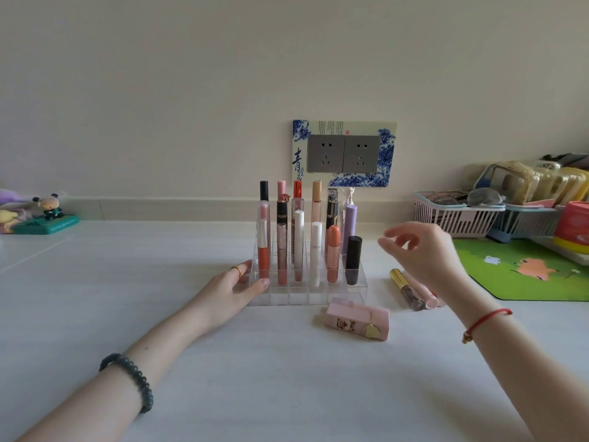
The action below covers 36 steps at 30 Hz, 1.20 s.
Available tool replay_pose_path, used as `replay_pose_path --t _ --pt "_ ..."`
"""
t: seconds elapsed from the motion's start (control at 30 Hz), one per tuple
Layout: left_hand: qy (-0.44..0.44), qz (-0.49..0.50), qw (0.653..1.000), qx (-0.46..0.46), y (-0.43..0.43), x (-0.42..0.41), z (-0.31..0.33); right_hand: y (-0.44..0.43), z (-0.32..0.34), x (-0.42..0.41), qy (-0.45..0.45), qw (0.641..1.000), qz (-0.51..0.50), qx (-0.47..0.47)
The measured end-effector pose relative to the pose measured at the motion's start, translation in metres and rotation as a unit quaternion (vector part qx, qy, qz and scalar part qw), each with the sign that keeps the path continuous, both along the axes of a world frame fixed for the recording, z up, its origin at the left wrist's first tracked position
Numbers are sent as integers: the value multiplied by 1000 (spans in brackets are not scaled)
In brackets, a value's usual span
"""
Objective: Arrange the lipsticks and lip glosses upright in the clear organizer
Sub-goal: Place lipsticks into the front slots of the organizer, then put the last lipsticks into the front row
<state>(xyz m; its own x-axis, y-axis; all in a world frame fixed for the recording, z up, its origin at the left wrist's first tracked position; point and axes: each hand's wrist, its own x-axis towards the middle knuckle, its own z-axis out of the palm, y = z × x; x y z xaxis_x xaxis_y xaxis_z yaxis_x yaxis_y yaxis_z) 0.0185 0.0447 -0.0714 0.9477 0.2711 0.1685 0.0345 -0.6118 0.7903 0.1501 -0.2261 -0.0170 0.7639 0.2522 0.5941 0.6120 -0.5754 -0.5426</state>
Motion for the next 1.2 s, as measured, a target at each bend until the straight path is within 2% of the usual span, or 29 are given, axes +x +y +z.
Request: replay_pose_path --t 0.07,0.13,0.23,0.37,0.73,0.83,0.97,1.1,1.2 --pt "0 0 1000 -4 0 0 -1 -18 3 7 -5 999 -41 -30" --pt "1 4 1000 -4 1 1 -2 -31 3 12 35 993 -68 -85" --pt "2 14 1000 -2 3 2 -4 -35 -3 13 98 980 -67 -160" --pt "2 25 1000 0 2 1 -5 -24 -11 7 109 961 -90 -237" --pt "-4 15 1000 -11 0 1 -3 -1 -20 -3 89 935 -166 -301" --pt "-6 14 1000 -7 0 1 -3 -4 -17 -4 96 949 -154 -257" --pt "-5 8 1000 -7 0 0 -2 -12 -4 -3 53 983 -131 -114" --pt "-4 -9 1000 -3 0 -2 0 -4 9 -17 17 997 -26 74" --pt "-3 -12 1000 12 0 -3 0 16 15 -37 52 987 93 121"
